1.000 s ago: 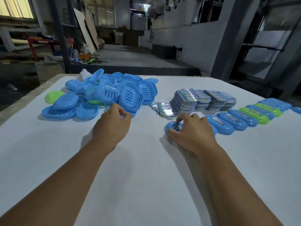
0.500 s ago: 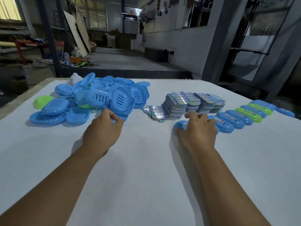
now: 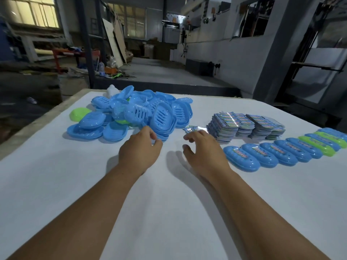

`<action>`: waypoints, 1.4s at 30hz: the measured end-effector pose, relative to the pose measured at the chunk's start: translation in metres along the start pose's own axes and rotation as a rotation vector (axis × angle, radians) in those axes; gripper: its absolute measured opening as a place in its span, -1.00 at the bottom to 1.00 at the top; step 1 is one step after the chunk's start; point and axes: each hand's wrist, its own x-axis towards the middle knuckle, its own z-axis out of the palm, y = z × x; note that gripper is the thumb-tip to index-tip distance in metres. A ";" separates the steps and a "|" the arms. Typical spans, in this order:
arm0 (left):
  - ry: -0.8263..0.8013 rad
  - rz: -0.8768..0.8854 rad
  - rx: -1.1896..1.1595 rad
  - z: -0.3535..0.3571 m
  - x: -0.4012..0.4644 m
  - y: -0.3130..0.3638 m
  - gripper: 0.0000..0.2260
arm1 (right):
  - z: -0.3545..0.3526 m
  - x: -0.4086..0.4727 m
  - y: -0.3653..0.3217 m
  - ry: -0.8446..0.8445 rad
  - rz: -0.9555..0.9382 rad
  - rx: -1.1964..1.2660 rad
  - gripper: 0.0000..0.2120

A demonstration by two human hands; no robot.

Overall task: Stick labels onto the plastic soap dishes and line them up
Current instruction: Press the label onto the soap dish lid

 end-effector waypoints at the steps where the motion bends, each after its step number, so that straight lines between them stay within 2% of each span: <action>1: 0.011 -0.003 0.008 -0.001 0.001 0.000 -0.85 | 0.004 0.005 -0.006 -0.013 -0.032 0.009 -0.71; 4: 0.041 -0.013 0.003 -0.001 0.004 -0.003 -0.87 | 0.018 0.019 -0.027 -0.010 -0.066 0.083 -0.67; 10: 0.029 -0.047 -0.025 -0.001 0.009 -0.012 -0.83 | 0.044 0.051 -0.063 0.085 0.189 0.401 -0.69; 14: 0.087 -0.030 -0.057 0.000 0.010 -0.012 -0.87 | 0.054 0.062 -0.062 0.074 0.184 0.454 -0.91; 19: 0.094 -0.012 -0.067 0.000 0.009 -0.010 -0.87 | 0.058 0.066 -0.055 0.089 0.160 0.507 -0.92; 22: 0.101 -0.007 -0.062 0.001 0.008 -0.010 -0.86 | 0.062 0.066 -0.054 0.043 0.158 0.443 -0.79; 24: 0.098 -0.011 -0.060 0.001 0.008 -0.010 -0.87 | 0.062 0.065 -0.054 0.025 0.150 0.444 -0.87; 30: 0.135 0.044 -0.067 -0.001 0.008 -0.010 -0.84 | 0.049 0.063 -0.047 0.131 0.101 0.609 -0.86; 35: 0.200 0.177 -0.101 -0.005 0.006 -0.007 -0.70 | 0.030 0.061 -0.036 0.177 0.131 0.802 -0.78; 42: 0.064 0.150 -0.198 -0.002 0.002 -0.006 -0.60 | 0.036 0.055 -0.028 0.084 0.215 0.749 -0.82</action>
